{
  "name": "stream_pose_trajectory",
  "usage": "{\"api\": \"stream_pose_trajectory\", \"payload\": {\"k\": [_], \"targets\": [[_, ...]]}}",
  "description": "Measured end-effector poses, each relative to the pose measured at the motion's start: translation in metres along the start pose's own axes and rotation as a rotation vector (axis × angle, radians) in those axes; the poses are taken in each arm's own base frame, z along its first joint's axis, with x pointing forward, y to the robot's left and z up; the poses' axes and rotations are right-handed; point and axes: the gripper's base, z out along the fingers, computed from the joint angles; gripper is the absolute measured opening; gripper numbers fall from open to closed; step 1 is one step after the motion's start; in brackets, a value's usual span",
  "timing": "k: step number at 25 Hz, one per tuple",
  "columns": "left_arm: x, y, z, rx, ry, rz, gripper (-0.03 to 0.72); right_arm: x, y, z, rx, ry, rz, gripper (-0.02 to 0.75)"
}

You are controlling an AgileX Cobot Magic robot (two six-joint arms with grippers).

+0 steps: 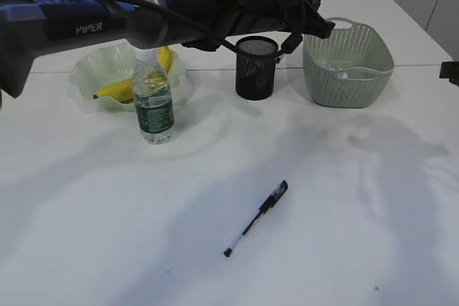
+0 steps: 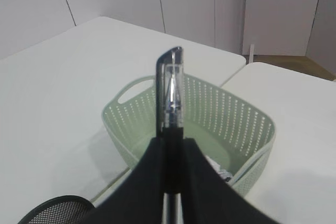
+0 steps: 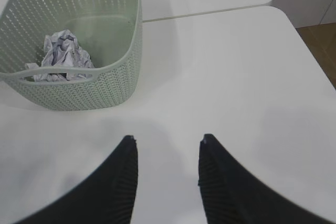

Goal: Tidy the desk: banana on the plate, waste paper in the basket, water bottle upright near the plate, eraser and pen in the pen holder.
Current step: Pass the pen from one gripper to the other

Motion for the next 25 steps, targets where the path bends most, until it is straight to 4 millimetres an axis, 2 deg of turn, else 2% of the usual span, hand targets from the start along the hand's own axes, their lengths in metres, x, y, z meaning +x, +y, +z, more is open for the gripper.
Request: {"api": "stream_pose_trajectory", "payload": {"k": [14,25], "targets": [[0.025,-0.014,0.018,-0.074,0.0,0.065,0.019,0.0,0.0,0.0,0.0,-0.003,0.0,0.298],[0.012,-0.015,0.031,-0.083,-0.083,0.102,0.019,-0.001,0.0,0.0,0.001,-0.012,0.0,0.298]]}}
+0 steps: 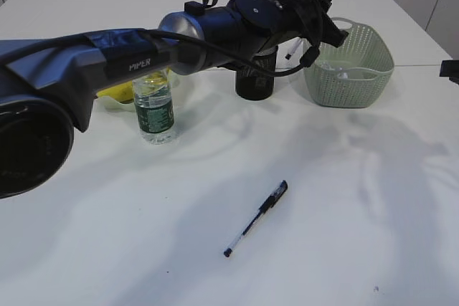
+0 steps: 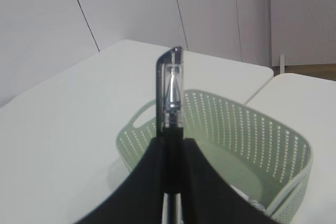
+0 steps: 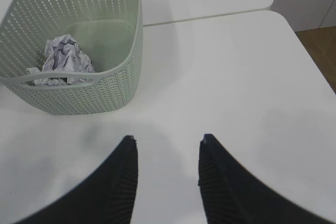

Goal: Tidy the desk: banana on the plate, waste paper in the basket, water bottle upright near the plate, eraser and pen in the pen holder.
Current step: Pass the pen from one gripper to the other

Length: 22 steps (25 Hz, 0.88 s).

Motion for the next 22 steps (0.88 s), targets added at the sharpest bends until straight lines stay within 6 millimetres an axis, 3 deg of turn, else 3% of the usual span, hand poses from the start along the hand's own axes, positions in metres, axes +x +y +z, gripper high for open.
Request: {"api": "stream_pose_trajectory", "payload": {"k": [22], "targets": [[-0.0066,0.0073,0.0065,-0.131,-0.104,0.187,0.018,-0.0003,0.0,0.0,0.0,-0.004,0.0,0.298]]}}
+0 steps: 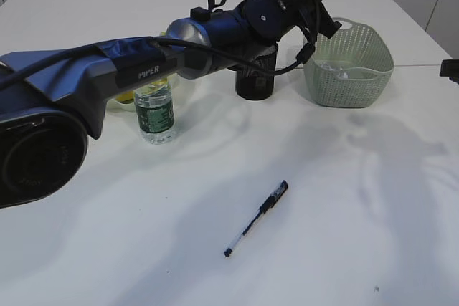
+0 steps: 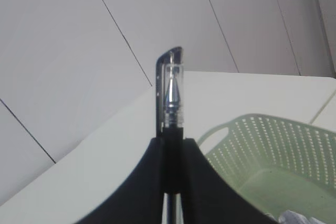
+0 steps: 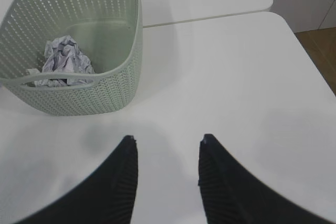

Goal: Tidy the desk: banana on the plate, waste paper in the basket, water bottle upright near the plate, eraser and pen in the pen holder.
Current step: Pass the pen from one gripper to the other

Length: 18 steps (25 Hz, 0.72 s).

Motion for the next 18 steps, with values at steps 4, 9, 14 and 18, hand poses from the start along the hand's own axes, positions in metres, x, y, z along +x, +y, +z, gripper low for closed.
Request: {"api": "stream_pose_trajectory", "payload": {"k": [4,9,14,18], "targets": [[-0.001,0.001,0.0,-0.012,-0.012,0.028,0.018,0.0,0.0,0.0,0.0,0.0,0.0,0.298],[-0.002,0.002,0.0,-0.023,-0.017,0.033,0.018,0.0,0.0,0.0,0.0,0.0,0.0,0.298],[-0.003,0.005,0.0,-0.054,-0.027,0.035,0.018,0.0,0.0,0.0,0.0,0.0,0.0,0.298],[-0.004,0.011,0.0,-0.089,-0.037,0.035,0.017,0.0,0.0,0.0,0.0,-0.002,0.0,0.298]]}}
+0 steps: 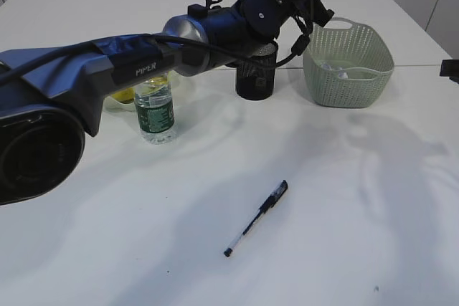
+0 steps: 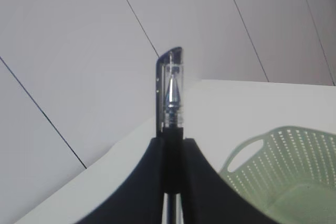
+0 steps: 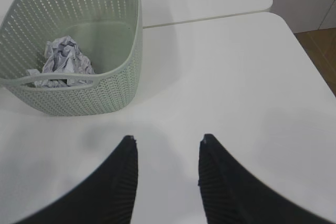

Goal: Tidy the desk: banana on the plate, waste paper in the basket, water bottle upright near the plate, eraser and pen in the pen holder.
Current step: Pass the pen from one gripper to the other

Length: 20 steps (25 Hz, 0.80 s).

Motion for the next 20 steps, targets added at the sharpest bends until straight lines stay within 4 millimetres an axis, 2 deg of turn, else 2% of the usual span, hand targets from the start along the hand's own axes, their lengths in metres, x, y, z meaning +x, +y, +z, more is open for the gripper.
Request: {"api": "stream_pose_trajectory", "payload": {"k": [11,16,20], "targets": [[-0.003,0.003,-0.001,-0.006,0.014,-0.065,0.017,0.0,0.0,0.0,0.0,0.0,0.0,0.298],[-0.004,-0.005,-0.002,0.099,0.044,-0.094,0.017,0.0,0.0,0.0,0.0,0.0,0.0,0.298],[-0.012,-0.008,-0.004,0.193,0.055,-0.105,0.017,0.0,0.0,0.0,0.0,0.0,0.0,0.298]]}}
